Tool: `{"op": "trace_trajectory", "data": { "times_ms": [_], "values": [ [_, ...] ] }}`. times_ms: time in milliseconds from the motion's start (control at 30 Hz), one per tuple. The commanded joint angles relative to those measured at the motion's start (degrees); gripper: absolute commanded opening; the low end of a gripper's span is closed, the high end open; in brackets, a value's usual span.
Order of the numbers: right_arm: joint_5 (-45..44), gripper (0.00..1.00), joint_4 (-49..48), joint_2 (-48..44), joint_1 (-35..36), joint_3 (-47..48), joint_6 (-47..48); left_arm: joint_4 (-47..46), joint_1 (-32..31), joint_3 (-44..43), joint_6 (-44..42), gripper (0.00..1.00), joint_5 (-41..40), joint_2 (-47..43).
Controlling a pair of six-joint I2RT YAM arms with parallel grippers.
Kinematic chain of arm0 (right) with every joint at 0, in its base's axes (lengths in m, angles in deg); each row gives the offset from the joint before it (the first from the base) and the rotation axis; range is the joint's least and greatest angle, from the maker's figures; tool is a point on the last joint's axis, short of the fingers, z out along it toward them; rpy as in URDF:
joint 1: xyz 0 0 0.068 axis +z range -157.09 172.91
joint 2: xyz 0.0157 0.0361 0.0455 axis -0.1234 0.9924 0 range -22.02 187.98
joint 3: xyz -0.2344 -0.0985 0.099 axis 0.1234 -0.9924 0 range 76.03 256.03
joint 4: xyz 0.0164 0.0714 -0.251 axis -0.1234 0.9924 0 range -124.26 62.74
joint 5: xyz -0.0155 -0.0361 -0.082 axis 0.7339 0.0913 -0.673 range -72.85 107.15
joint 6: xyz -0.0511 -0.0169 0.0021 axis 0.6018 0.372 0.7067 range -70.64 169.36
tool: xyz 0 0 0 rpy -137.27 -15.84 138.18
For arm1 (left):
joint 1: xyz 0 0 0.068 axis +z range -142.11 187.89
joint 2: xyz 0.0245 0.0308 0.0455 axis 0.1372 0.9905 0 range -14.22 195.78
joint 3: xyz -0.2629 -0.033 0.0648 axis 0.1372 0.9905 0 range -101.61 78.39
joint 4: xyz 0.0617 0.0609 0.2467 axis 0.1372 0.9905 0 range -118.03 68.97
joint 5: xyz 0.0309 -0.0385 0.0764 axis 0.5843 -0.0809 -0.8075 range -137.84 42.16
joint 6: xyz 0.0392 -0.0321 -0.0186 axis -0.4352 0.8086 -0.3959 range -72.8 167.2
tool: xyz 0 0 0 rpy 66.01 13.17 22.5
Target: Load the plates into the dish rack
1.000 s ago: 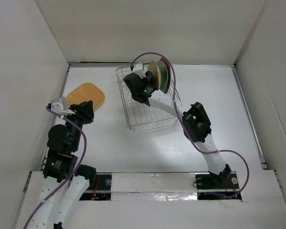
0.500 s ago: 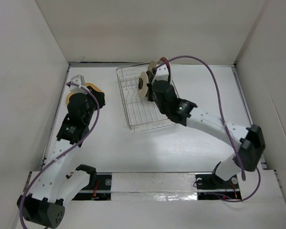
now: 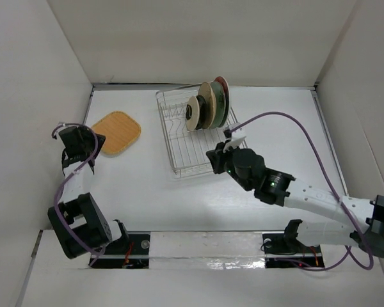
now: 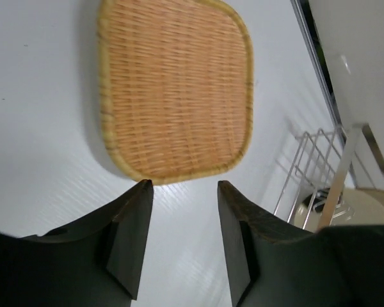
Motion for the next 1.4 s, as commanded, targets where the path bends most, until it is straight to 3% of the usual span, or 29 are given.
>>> {"op": "trace_trajectory", "data": {
  "times_ms": [0,133,367,667,800,1133,1267,1300,1367],
  "values": [
    [-1.3,0.09,-3.0,-6.5,0.6,-1.4,0.5,-4.8,5.7,-0.5,2.0,0.43,3.1,3.3],
    [-1.2,0.14,-2.6,-11.4,-0.8,-4.2,0.5,-6.6,10.2,-1.0,1.9,0.54,5.9,10.2],
    [3.3,0.16,-1.8,-15.5,-5.1,-6.4,-0.2,-7.2,11.5,-6.6,0.0,0.54,4.4,19.6],
    [4.3,0.16,-1.7,-15.9,-5.8,-6.6,-0.4,-7.5,10.8,-12.1,-1.0,0.52,7.2,29.0],
    [4.3,0.16,-1.7,-15.9,-5.8,-6.5,-0.5,-6.6,7.6,-14.7,-1.3,0.47,5.9,32.6],
    [3.7,0.16,-1.5,-15.2,-6.3,-6.3,-0.4,-8.6,7.1,-15.6,1.6,0.36,5.3,38.2],
    [3.6,0.17,-1.8,-14.9,-6.3,-6.3,-0.4,-9.2,7.1,-15.2,1.8,0.11,5.1,38.2],
    [3.6,0.17,-1.7,-14.6,-6.3,-6.2,-0.4,-9.2,7.1,-15.2,1.8,0.0,5.2,37.5],
    [3.7,0.17,-1.5,-14.4,-6.3,-5.9,-0.4,-10.0,7.1,-14.6,2.2,0.0,6.4,36.1]
  ]
}}
